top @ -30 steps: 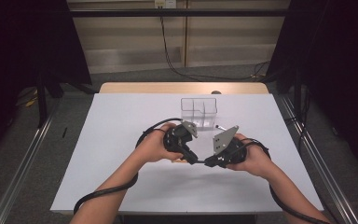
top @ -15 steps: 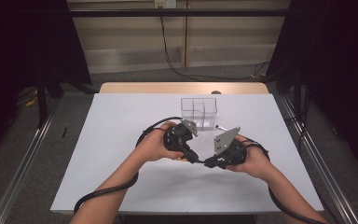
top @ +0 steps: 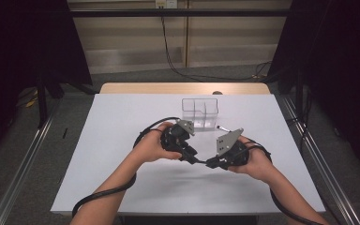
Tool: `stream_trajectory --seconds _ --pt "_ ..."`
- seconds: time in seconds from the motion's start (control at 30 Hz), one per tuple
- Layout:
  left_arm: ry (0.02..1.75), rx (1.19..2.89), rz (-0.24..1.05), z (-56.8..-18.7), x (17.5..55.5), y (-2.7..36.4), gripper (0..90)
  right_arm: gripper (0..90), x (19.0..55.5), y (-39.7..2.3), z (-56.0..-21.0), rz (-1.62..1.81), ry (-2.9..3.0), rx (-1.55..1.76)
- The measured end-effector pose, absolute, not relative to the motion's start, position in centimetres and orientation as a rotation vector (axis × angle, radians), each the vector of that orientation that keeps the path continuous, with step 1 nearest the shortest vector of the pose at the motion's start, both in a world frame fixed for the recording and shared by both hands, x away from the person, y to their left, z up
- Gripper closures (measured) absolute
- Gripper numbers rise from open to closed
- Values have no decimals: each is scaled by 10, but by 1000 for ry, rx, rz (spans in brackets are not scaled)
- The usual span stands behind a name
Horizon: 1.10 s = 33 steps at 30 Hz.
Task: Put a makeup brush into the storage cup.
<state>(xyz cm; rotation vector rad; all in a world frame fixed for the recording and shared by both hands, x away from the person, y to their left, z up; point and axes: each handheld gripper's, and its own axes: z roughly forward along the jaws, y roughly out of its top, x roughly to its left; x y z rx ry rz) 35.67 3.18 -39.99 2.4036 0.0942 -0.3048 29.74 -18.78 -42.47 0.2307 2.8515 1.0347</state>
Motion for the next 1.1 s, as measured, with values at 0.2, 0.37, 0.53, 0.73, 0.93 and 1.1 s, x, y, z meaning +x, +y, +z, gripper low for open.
stream_trajectory --seconds 0.2,0.37,0.53,0.73,0.93,1.1 --pt "107 2335 -293 -402 356 39 453 851 298 -190 -425 1042 2837 251" --pt "168 2248 -302 -408 358 47 232 851 297 -192 -426 1064 2822 264" --pt "194 2195 -235 -409 358 54 100 850 297 -195 -426 1086 2810 286" --pt "235 2094 -211 -409 357 65 53 850 297 -198 -428 1118 2790 309" --pt "265 2048 -180 -411 356 74 48 850 296 -198 -430 1144 2780 309" --pt "263 1990 -151 -412 355 78 45 850 295 -198 -430 1166 2771 320"
